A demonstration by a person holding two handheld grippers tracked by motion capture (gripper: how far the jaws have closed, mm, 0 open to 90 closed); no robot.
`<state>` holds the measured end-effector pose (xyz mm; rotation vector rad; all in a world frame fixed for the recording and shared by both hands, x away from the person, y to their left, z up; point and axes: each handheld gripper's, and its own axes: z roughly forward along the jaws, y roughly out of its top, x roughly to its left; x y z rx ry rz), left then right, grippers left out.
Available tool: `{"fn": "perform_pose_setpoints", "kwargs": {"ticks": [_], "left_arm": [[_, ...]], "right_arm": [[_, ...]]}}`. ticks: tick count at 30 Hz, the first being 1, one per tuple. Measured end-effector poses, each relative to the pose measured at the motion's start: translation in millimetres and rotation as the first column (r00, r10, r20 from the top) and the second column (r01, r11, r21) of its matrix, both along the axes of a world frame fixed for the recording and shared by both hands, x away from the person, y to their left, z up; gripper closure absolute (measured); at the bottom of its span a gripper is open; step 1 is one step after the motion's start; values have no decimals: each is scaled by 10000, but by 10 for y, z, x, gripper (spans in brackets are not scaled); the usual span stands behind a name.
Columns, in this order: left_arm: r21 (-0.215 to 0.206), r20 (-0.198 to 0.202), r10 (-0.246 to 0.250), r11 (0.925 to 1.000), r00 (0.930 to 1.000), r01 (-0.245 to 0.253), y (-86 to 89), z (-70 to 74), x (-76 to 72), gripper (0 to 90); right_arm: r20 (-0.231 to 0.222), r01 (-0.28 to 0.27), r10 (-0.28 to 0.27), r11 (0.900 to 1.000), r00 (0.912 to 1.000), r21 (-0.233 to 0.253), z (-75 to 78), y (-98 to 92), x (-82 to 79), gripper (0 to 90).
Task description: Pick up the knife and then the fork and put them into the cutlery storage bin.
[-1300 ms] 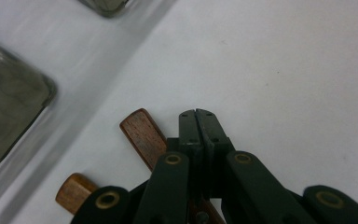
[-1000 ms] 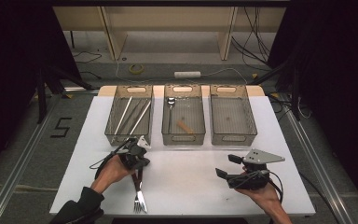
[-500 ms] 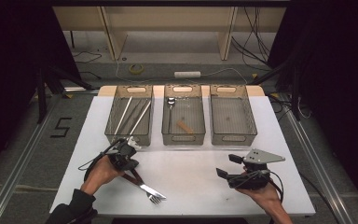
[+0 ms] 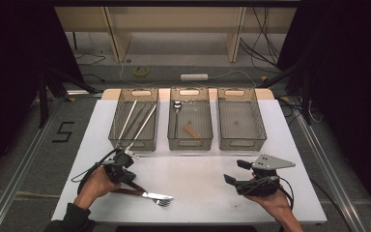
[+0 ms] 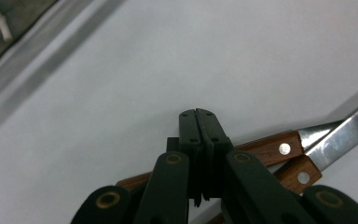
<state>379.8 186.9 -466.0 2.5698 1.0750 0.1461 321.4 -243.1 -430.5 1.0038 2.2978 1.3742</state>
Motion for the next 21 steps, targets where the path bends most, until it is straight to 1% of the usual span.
{"fn": "perform_pose_setpoints", "kwargs": {"ticks": [3, 4, 8, 12, 13, 15, 17, 21], "left_arm": [[13, -72, -34, 10000, 10000, 34, -5, 4, -52, 887], [53, -135, -48, 10000, 9999, 49, -10, 4, -72, 887], [236, -172, -102, 9997, 9998, 106, -10, 13, -127, 887], [211, -170, -23, 9998, 9999, 27, 1, 10, -172, 887], [262, -196, -97, 9996, 9998, 102, 6, 13, -178, 887], [214, -210, -41, 9998, 9998, 46, 3, 9, -199, 887], [239, -282, -134, 9996, 9995, 141, 14, 13, -206, 887], [141, -171, -146, 9998, 9997, 148, 12, 21, -222, 880]], "right_arm": [[24, -16, 16, 10000, 10000, -9, 1, 3, 0, 278], [16, -14, 14, 10000, 10000, -4, 1, 3, 0, 279], [2, -48, 48, 10000, 10000, 11, -1, 8, -2, 279], [-27, -87, 87, 10000, 10000, -25, -2, 19, -5, 279], [-23, -96, 96, 10000, 10000, -24, 0, 20, -7, 279], [-21, -101, 101, 9999, 9999, -12, 1, 21, -7, 279], [-26, -90, 90, 10000, 10000, -23, 1, 21, -6, 279], [-27, -108, 108, 9999, 9999, -18, 7, 20, -9, 279]]}}
